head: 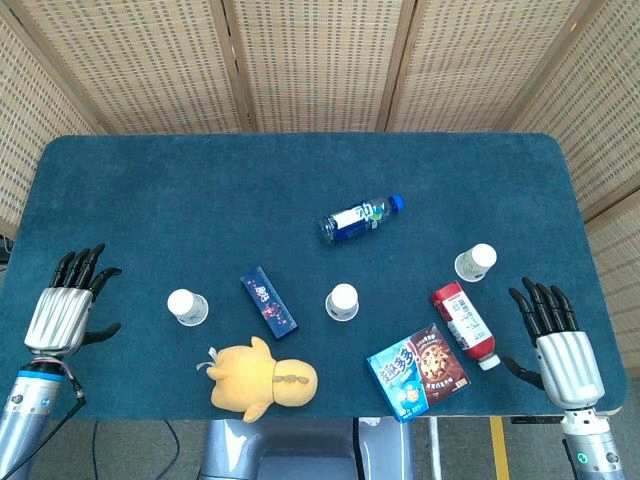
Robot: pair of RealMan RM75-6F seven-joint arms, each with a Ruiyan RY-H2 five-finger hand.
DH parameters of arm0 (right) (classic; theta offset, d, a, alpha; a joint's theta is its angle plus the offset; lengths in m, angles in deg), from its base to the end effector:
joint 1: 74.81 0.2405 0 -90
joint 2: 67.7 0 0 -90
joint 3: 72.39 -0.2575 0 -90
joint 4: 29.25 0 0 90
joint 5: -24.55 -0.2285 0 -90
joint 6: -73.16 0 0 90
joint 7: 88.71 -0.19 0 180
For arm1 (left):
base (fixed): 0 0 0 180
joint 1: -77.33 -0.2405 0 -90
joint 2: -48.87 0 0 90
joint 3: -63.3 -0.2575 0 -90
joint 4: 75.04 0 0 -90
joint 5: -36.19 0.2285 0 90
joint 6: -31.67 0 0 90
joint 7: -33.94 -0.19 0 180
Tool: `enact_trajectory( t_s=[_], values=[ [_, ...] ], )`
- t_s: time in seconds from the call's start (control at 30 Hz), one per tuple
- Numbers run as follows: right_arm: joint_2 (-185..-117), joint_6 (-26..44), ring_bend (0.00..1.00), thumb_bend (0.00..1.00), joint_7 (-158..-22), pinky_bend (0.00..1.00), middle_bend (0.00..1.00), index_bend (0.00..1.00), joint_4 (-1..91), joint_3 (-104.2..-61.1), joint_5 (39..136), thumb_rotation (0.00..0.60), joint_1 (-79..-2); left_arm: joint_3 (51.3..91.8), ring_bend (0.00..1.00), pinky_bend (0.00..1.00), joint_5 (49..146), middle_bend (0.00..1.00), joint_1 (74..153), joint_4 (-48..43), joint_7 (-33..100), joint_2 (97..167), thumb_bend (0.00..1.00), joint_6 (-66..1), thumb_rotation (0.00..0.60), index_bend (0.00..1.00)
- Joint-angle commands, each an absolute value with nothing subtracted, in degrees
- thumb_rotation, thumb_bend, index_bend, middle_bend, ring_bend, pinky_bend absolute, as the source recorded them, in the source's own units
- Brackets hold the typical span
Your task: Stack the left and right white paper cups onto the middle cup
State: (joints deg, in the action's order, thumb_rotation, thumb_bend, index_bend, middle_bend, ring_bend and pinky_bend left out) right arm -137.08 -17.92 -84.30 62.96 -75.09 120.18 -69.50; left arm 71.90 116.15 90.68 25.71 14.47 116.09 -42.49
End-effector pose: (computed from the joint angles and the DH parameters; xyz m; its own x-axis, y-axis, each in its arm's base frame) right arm -0.2714 -0.2255 0.1205 0.3764 0.1086 0.9201 -0.9030 -0.1788 0.3906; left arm -0.2560 0.2869 0.1004 0.5056 0.0515 0.8612 0.8602 -0.1068 -0.4987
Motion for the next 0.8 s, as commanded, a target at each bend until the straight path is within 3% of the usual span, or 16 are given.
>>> enact_trajectory(
  t_s=[0.03, 0.27, 0.8],
  values=[
    [-137.0, -17.8, 0.0, 0.15, -84.5, 0.0, 0.0, 0.05, 62.9, -75.2, 120.1, 0.6, -69.5, 73.8, 0.0, 0.03, 111.5, 0.0, 94.0, 25.6, 13.2, 116.2, 0.09, -38.0, 0.6, 0.27],
    [-136.7, -18.1, 0.0, 0.15, -85.2, 0.0, 0.0, 0.05, 63.0, -75.4, 119.8, 0.6, -69.5, 74.5, 0.0, 0.03, 104.9, 0.0, 99.1, 24.2, 8.7, 118.7, 0.09, -31.8, 0.6, 0.29],
    [-135.9, -18.1, 0.0, 0.15, -87.8, 0.0, 0.0, 0.05, 62.9, -75.9, 118.8, 0.6, -69.5, 72.9, 0.0, 0.03, 98.0, 0.0, 103.8, 21.0, 3.8, 124.6, 0.1, -30.1, 0.6, 0.33]
  ],
)
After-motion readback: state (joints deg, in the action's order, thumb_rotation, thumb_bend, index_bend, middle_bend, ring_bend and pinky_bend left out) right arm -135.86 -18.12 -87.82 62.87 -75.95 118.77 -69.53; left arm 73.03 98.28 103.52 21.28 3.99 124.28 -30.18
